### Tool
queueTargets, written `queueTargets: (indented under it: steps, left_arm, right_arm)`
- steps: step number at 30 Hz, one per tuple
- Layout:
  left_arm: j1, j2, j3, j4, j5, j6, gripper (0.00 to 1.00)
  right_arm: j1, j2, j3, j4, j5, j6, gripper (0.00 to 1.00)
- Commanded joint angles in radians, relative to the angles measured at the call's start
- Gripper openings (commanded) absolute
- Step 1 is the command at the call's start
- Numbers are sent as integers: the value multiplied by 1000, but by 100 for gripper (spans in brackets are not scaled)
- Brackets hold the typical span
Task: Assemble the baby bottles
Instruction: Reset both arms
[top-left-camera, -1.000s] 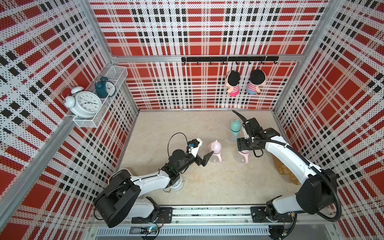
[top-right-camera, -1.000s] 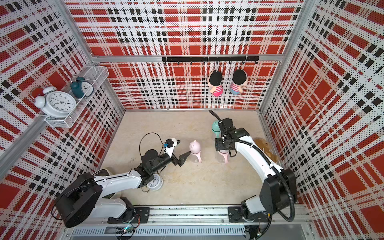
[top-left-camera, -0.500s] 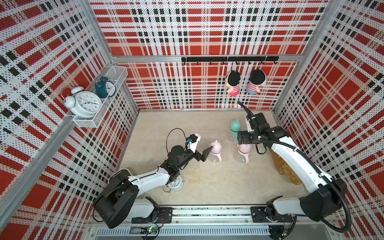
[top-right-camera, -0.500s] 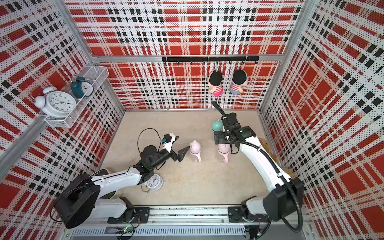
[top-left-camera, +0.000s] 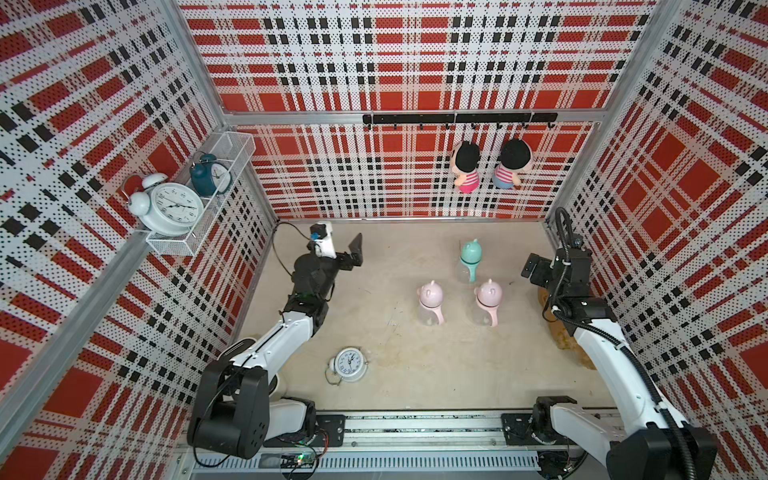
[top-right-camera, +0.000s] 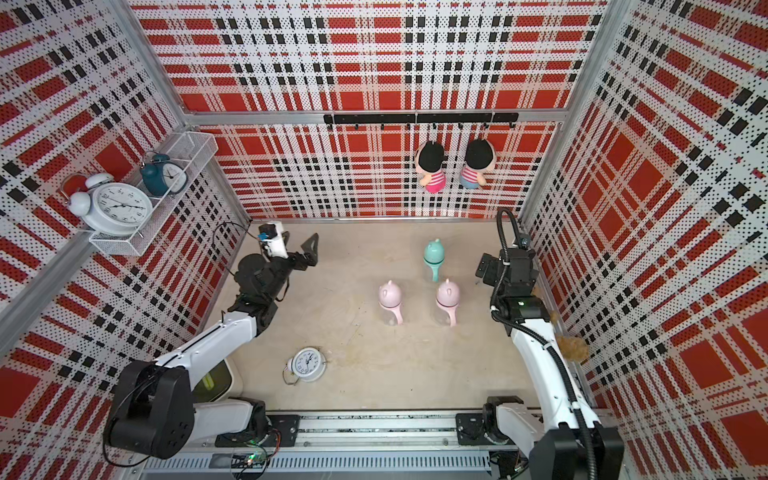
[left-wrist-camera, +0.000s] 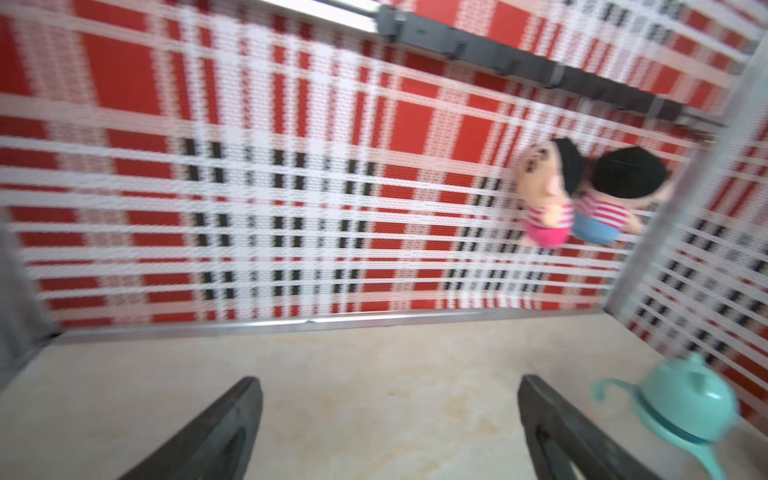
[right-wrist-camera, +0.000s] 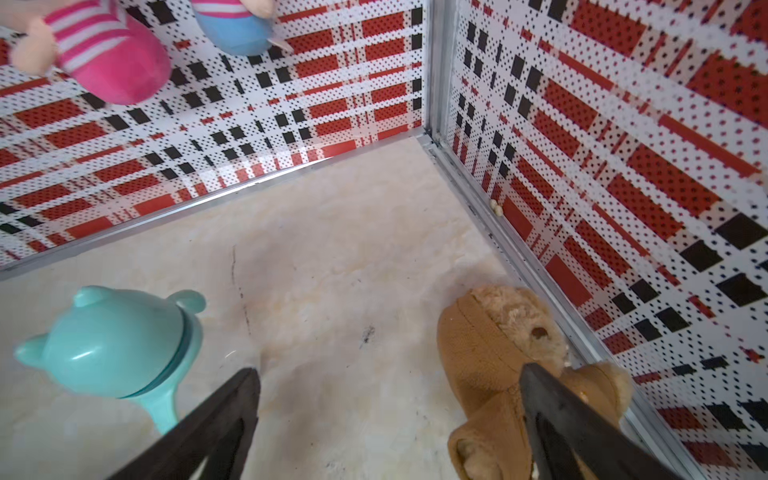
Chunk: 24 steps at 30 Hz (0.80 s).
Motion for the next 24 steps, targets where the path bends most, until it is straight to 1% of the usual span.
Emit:
queueTargets:
  steps: [1,3,4,6,8,9,10,11,12,13,15,17,20,22,24]
  left_arm:
    - [97,-17,-92,15,12,-28,98]
    - [106,-26,-144,20,-62,40,98]
    - [110,-22,-183,52,-96,50,98]
    - [111,1,-258,162,-100,46,98]
    - [96,49,-333,309,-132,68,98]
    - [96,80,-342,303,-151,68,98]
    - [98,111,-372,362,-168,61,98]
    - [100,136,-396,458,-161,52,98]
    - [105,132,-365,372,-152,57,98]
    - [107,136,-353,348,-149,67,98]
    - [116,145,-363,393,-120,60,98]
    - [114,118,-397,426,-126,59,98]
    - [106,55,-485,520,-191,58,98]
    - [98,36,-522,575,-200,71,98]
    - [80,31,-528,583,-181,105,98]
  right_arm:
    - [-16,42,-82,277,37,-27,100]
    - [-20,76,-119,351,37,-35,100]
    - [-22,91,-143,399,39,-45,100]
    - [-22,117,-203,527,41,-85,100]
    - [-22,139,-261,647,55,-119,100]
    - [-23,149,-290,700,58,-145,100]
    - [-24,156,-315,748,60,-166,100]
    - [-24,162,-336,789,57,-180,100]
    - [-24,171,-363,849,46,-202,100]
    - [-24,183,-398,917,20,-221,100]
    - [-24,203,-453,1028,-23,-224,100]
    - [-24,215,-485,1060,-49,-202,100]
    - [-24,215,-545,1121,-77,-177,100]
    - [-24,244,-603,1244,-78,-169,100]
    - [-23,298,-645,1381,-84,-164,100]
